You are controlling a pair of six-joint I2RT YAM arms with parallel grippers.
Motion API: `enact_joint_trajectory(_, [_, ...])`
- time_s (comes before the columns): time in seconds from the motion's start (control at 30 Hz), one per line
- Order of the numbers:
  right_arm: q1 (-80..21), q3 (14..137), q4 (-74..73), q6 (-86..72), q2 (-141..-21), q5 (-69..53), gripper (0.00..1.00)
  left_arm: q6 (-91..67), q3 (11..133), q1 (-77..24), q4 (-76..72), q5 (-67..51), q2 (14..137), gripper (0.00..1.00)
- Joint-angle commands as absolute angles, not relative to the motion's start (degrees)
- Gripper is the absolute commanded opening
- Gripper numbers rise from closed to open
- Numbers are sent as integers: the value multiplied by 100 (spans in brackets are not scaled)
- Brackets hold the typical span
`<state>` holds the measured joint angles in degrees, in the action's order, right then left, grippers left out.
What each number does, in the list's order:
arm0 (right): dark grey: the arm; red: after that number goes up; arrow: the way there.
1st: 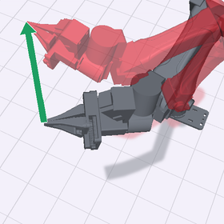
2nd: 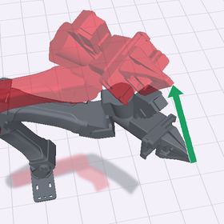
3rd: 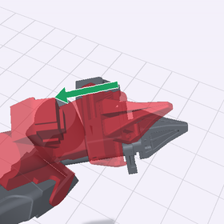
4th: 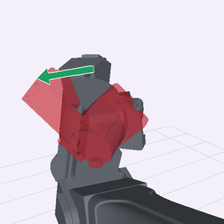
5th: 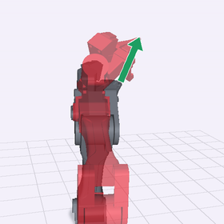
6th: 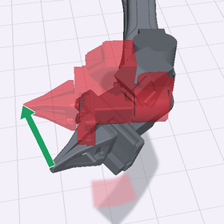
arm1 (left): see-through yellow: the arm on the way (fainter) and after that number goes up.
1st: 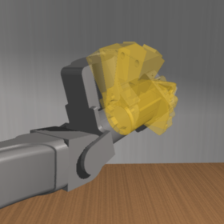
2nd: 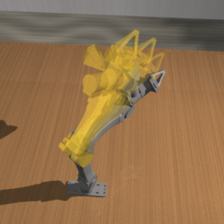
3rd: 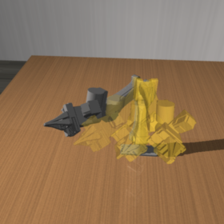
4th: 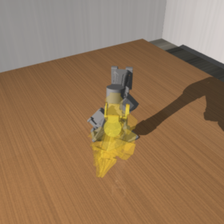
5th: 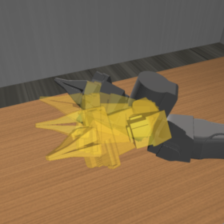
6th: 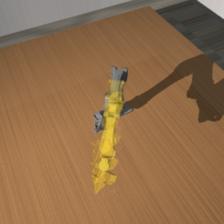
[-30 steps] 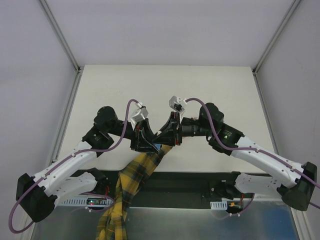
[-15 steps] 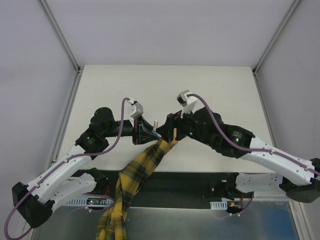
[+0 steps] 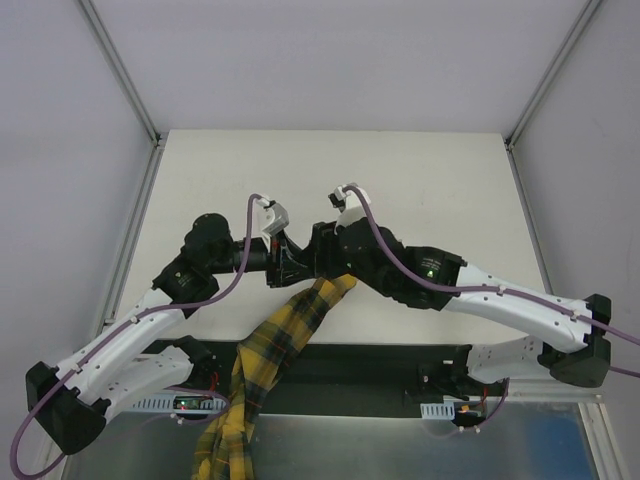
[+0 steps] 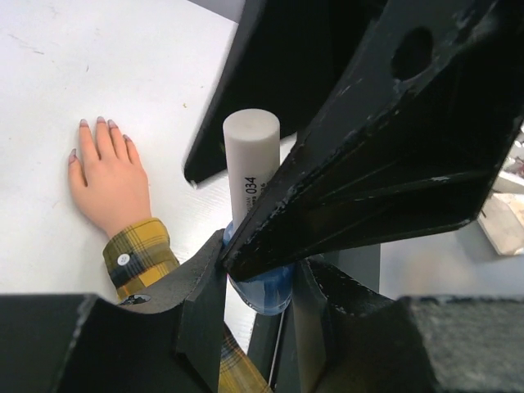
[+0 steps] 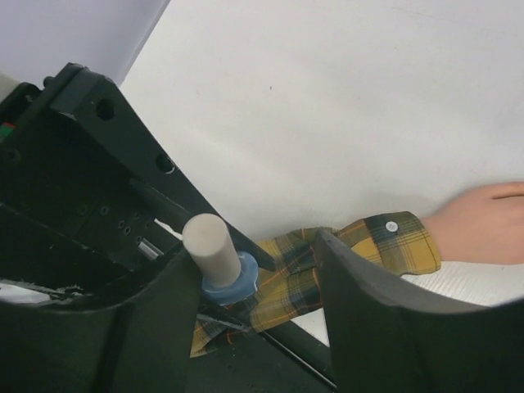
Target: Paint the nails
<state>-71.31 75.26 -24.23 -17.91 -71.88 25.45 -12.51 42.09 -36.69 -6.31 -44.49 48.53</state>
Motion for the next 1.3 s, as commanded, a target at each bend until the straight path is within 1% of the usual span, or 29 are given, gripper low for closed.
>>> enact_joint_trajectory(0.0, [-7172,7551,-2250,-2039,-7207,2883,46,-1186,4465,-3691,-870,-4579,4852,0])
enact_joint_trajectory(0.03, [-7163,7498,-2180,-2013,-7198,2865,43,-1187,4456,-3691,-870,-4570,4843,0])
enact_joint_trajectory(0.07, [-7163,7454,-2145,-1995,-7155,2813,38,-1187,4465,-3691,-870,-4588,4843,0])
enact_joint_trajectory(0.1, [-7163,7357,-2101,-1873,-7137,2752,36,-1204,4474,-3691,-870,-4597,4843,0])
enact_joint_trajectory(0.13, [-7163,7304,-1953,-1768,-7111,2664,32,-1213,4474,-3691,-870,-4666,4851,0])
enact_joint_trajectory(0.17, [-7146,7252,-1882,-1627,-7032,2437,18,-1222,4482,-3691,-870,-4702,4860,0])
enact_joint_trajectory(0.2, [-7137,7173,-1811,-1504,-6979,2339,9,-1248,4491,-3691,-870,-4746,4860,0])
enact_joint_trajectory(0.23, [-7137,7041,-1645,-1242,-6935,2086,3,-1265,4509,-3691,-888,-4790,4869,0])
enact_joint_trajectory(0.27, [-7111,6962,-1574,-1109,-6830,1944,1,-1274,4509,-3691,-896,-4860,4869,0])
enact_joint_trajectory(0.33, [-7067,6717,-1329,-689,-6724,1419,1,-1327,4518,-3691,-992,-5026,4869,0])
enact_joint_trajectory(0.4, [-6909,6496,-1056,-380,-6540,786,1,-1476,4491,-3691,-1168,-5570,4878,0])
enact_joint_trajectory(0.43, [-6682,6339,-724,-204,-6487,-175,1,-1581,4465,-3683,-1317,-5790,4878,0])
enact_joint_trajectory(0.5, [-6400,5952,-118,-150,-6373,-1278,1,-2107,4308,-3691,-2133,-6639,4869,0])
enact_joint_trajectory(0.53, [-6268,5846,103,-149,-6337,-2214,1,-2292,4254,-3691,-2388,-6879,4860,0])
enact_joint_trajectory(0.57, [-6093,5662,323,-97,-6311,-2606,1,-2607,4210,-3683,-2904,-7030,4860,0])
enact_joint_trajectory(0.63, [-6021,5590,624,-27,-6214,-3100,0,-2733,4131,-3691,-3076,-7321,4869,0])
enact_joint_trajectory(0.8, [-5915,5599,606,-35,-6196,-3261,1,-2733,4157,-3691,-3041,-7400,4913,0])
enact_joint_trajectory(0.9, [-5897,5537,606,-44,-6056,-3103,0,-2479,4210,-3683,-2796,-7243,4887,0])
enact_joint_trajectory(0.93, [-5897,5459,624,-70,-6003,-2894,0,-2365,4245,-3683,-2464,-7164,4878,0])
enact_joint_trajectory(1.0, [-5897,5344,755,-123,-5810,-2690,1,-2119,4315,-3683,-2242,-6918,4869,0])
enact_joint_trajectory(1.03, [-5941,5248,791,-245,-5766,-2402,1,-2083,4333,-3683,-2128,-6865,4878,0])
enact_joint_trajectory(1.23, [-6248,5317,669,-220,-5818,-1690,1,-1960,4421,-3683,-1951,-6715,4922,0])
enact_joint_trajectory(1.27, [-6258,5465,555,-281,-5862,-1566,6,-1873,4438,-3683,-1821,-6637,4913,0])
